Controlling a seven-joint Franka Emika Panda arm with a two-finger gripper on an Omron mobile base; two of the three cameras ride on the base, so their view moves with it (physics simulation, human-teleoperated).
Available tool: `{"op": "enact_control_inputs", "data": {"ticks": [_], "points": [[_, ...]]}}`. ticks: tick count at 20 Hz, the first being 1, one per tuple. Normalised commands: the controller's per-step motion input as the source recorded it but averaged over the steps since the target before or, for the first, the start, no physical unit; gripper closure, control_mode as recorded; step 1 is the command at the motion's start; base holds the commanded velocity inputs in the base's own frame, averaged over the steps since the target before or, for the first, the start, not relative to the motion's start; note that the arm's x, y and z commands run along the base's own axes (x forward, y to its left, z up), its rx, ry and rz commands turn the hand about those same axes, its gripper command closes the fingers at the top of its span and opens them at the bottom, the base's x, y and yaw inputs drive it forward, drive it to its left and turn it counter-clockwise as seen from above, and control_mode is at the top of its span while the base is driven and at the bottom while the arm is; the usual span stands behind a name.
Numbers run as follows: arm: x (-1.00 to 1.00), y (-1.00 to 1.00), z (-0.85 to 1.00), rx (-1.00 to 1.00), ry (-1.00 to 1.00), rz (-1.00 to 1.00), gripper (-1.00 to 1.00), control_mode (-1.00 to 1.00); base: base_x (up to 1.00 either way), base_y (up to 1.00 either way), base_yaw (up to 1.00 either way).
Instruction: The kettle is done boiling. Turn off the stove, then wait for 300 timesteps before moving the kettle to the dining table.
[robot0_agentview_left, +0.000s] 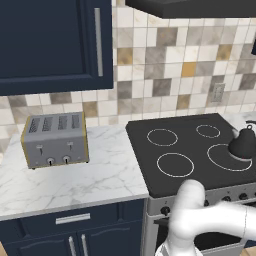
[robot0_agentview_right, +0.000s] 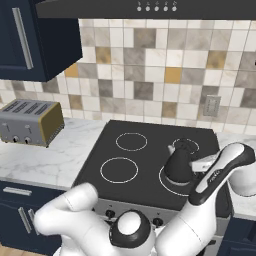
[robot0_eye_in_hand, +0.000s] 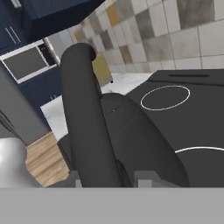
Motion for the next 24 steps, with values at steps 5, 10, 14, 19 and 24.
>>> {"op": "enact_control_inputs", "data": {"ticks": [5,10,14,19,24], "points": [[-0.19,0.41,0.26,0.0,0.0,-0.08,1.0,-1.0,0.0,0.0,0.0],[-0.12,0.39,0.29,0.0,0.0,-0.09,1.0,-1.0,0.0,0.0,0.0],[-0.07,0.38,0.33,0.0,0.01,-0.09,1.0,-1.0,0.0,0.0,0.0],[-0.09,0.41,0.28,0.0,0.01,-0.09,1.0,-1.0,0.0,0.0,0.0],[-0.04,0.4,0.18,-0.02,0.02,-0.08,1.0,-1.0,0.0,0.0,0.0]]}}
